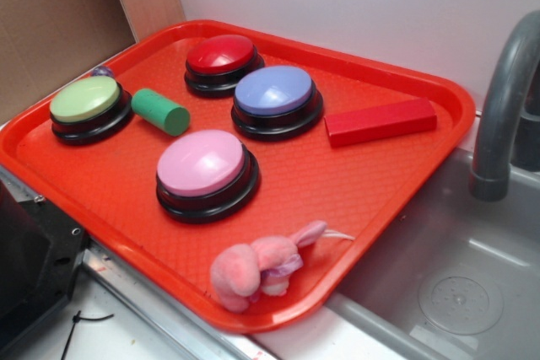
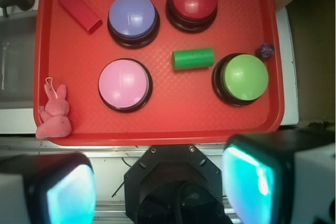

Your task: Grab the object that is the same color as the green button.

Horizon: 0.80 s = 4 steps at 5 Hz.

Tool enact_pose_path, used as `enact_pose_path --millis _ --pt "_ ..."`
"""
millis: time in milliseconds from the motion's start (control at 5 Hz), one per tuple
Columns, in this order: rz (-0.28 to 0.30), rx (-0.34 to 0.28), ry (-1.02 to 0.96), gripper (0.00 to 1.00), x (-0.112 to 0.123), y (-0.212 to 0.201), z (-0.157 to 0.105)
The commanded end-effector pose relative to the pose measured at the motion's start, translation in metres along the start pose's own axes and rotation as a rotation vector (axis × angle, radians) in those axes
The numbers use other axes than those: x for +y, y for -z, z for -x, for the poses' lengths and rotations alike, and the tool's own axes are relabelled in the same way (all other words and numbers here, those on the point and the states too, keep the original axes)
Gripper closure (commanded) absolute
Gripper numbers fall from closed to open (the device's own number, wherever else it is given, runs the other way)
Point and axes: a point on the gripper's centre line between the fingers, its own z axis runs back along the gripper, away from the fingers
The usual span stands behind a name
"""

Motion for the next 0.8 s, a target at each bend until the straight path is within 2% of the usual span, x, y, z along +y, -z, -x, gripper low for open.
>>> enact_pose_path --millis 0,200,600 --pt "0.000 0.000 0.000 0.00 0.000 0.000 0.000" --pt "-0.002 -0.023 -0.141 0.00 0.007 0.007 -0.001" --pt "0.010 -0.014 -0.501 0.00 0.030 0.033 -0.011"
